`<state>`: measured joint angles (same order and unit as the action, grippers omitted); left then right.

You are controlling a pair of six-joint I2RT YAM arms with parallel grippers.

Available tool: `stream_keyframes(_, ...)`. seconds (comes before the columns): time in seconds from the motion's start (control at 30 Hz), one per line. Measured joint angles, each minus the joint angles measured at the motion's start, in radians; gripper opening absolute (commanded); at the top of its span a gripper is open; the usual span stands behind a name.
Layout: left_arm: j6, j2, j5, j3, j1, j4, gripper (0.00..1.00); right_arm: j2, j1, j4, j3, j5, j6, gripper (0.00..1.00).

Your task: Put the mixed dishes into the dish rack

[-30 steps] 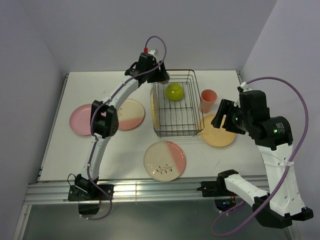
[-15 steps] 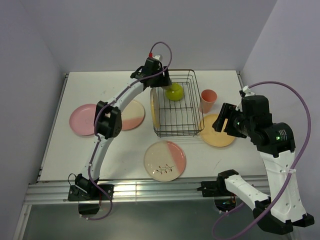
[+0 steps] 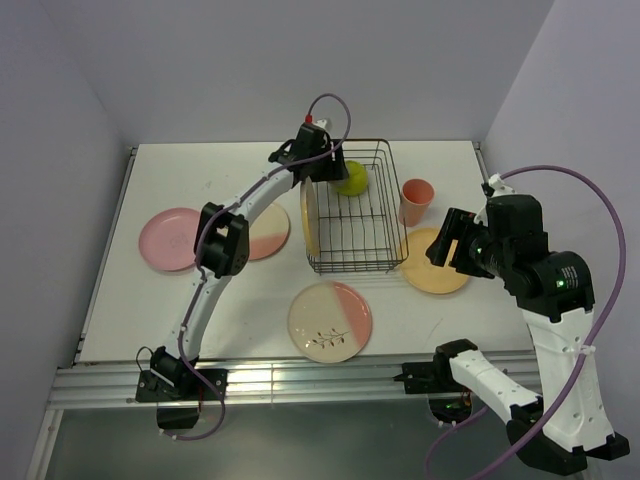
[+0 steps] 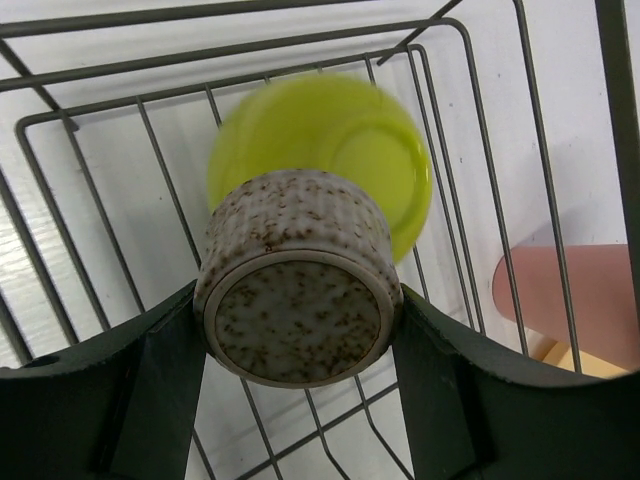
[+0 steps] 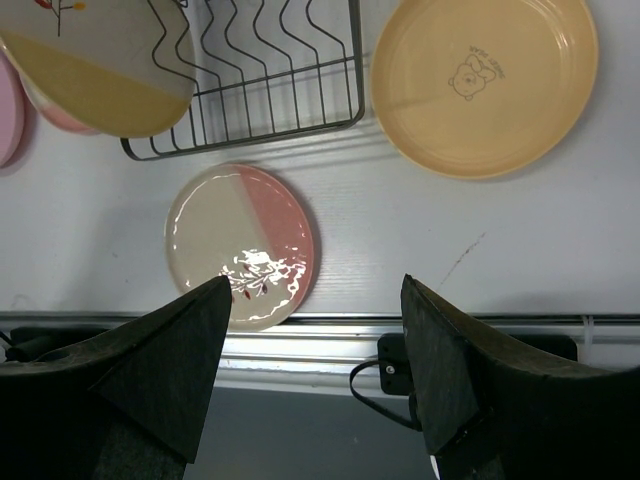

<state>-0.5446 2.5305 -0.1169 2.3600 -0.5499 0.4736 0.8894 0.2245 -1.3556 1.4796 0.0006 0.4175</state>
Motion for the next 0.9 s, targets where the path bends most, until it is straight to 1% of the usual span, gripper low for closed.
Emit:
stream_keyframes(0.3, -0.018, 0.021, -0.087, 0.0, 0.0, -0.054, 0.0, -0.001, 0.0, 0.0, -0.002, 0.0, 0.0, 0.76)
stream_keyframes(0.5, -0.017, 0.021, -0.095, 0.0, -0.001, -0.057, 0.0, -0.001, 0.0, 0.0, -0.014, 0.0, 0.0, 0.76)
stream_keyframes(0.63, -0.014, 0.021, -0.081, 0.0, 0.0, -0.041, 0.0, 0.0, 0.0, 0.0, -0.015, 0.0, 0.0, 0.76)
stream_keyframes(0.9, -0.006, 0.02, 0.012, 0.0, 0.003, -0.001, 0.0, 0.005, 0.0, 0.0, -0.015, -0.001, 0.0, 0.76)
